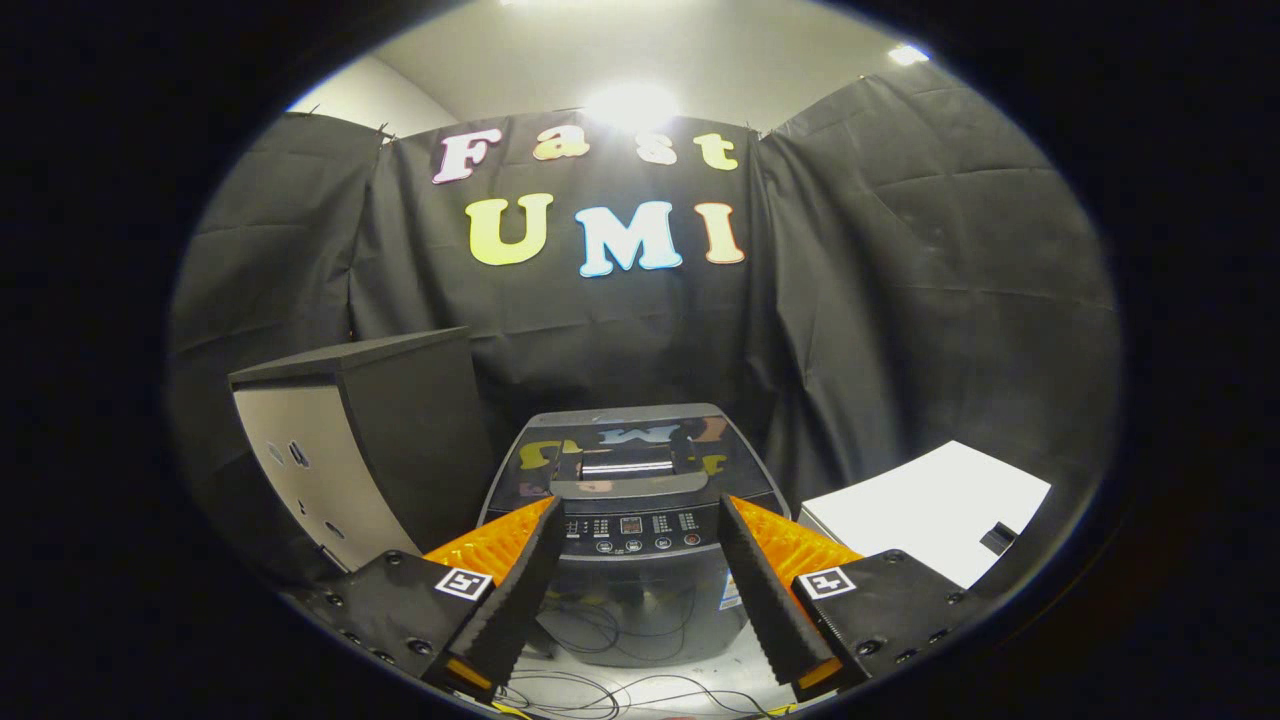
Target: Put the clothes into the washing machine and then close the washing machine lid.
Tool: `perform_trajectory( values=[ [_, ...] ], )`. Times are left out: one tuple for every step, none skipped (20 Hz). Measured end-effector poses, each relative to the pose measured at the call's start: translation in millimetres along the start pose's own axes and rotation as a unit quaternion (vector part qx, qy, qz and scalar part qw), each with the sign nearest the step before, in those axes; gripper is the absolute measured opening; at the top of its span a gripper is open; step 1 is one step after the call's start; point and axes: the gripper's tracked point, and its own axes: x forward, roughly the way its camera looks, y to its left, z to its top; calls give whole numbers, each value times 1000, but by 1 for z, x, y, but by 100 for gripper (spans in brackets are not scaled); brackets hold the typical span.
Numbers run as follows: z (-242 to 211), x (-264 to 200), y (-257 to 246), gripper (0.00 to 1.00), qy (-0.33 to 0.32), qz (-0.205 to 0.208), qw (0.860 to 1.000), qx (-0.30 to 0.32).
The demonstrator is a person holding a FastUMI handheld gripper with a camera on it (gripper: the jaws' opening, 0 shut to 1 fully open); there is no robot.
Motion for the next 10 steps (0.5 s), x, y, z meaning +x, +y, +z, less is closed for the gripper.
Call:
perform_trajectory(
  values=[
    [1,-4,1,95,-2,-1,1000,-1],
    [3,-8,1,95,-4,-3,1000,-2],
    [4,-11,0,95,-6,-4,1000,-5],
    [6,-14,0,95,-8,-5,1000,-7],
    [6,-16,1,95,-8,-4,1000,-9],
    [6,-17,1,95,-7,-4,1000,-10],
    [6,-18,1,95,-7,-4,1000,-11],
    [6,-19,1,95,-7,-3,1000,-11],
    [5,-19,2,95,-5,-3,1000,-12],
    [7,-20,3,95,-6,-1,1000,-12]
  ],
)
